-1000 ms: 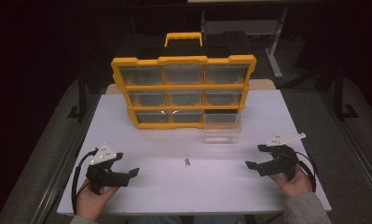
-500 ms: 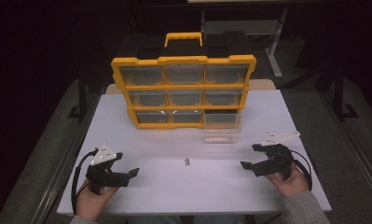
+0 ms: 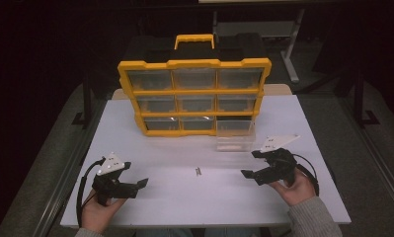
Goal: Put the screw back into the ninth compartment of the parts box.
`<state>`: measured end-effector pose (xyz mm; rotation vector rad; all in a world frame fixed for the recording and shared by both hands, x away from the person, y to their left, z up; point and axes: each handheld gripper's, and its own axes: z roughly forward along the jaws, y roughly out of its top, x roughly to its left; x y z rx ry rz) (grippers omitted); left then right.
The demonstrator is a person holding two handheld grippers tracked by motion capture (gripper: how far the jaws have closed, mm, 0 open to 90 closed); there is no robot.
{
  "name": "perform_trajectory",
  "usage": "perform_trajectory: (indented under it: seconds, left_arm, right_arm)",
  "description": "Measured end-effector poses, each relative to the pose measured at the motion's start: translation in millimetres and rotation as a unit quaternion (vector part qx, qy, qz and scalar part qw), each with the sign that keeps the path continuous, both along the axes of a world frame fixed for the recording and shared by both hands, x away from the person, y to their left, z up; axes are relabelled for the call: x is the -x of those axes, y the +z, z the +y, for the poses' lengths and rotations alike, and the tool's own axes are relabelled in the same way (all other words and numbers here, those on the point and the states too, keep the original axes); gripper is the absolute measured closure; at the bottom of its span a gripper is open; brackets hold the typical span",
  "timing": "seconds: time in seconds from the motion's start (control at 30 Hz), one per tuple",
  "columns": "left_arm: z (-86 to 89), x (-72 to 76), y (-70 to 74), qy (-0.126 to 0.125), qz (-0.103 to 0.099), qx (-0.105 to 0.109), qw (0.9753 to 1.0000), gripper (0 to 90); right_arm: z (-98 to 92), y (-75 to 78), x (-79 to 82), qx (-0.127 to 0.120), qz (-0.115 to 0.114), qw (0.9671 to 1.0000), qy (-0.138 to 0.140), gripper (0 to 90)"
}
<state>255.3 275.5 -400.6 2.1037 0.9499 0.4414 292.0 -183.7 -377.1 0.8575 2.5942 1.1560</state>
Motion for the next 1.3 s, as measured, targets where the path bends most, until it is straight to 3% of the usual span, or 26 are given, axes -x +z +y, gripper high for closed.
perform_trajectory:
  seconds: [0.17,0.47,0.63,1.0,1.07,1.13,1.3]
  left_arm:
    - [-0.3,0.4,-0.4,0.004,0.007,0.000,1.0000,14.7]
    - [0.6,-0.2,1.1,-0.002,-0.004,-0.004,1.0000,14.7]
    - [0.5,0.5,1.4,0.003,-0.005,0.005,1.0000,14.7]
    - [1.1,1.1,2.5,0.002,-0.006,0.007,1.0000,14.7]
    - [1.8,0.9,2.9,0.001,-0.008,0.006,0.9999,14.7]
    - [0.7,0.7,1.9,0.005,-0.009,0.015,0.9998,14.7]
    - [1.2,0.9,2.2,0.002,-0.006,0.008,1.0000,14.7]
  right_arm:
    - [21.0,4.1,-5.3,0.012,0.009,0.9996,0.025,27.2]
    - [51.5,6.7,-14.9,0.026,0.024,0.9974,0.063,37.6]
    - [67.4,3.9,-23.8,0.036,0.038,0.9956,0.078,43.6]
    - [107.4,-10.6,-40.8,0.062,0.058,0.9895,0.117,53.0]
    - [113.9,-14.2,-44.0,0.067,0.053,0.9885,0.125,54.6]
    - [120.6,-16.9,-46.8,0.072,0.053,0.9876,0.129,55.7]
    - [135.7,-23.9,-54.3,0.080,0.070,0.9859,0.129,58.5]
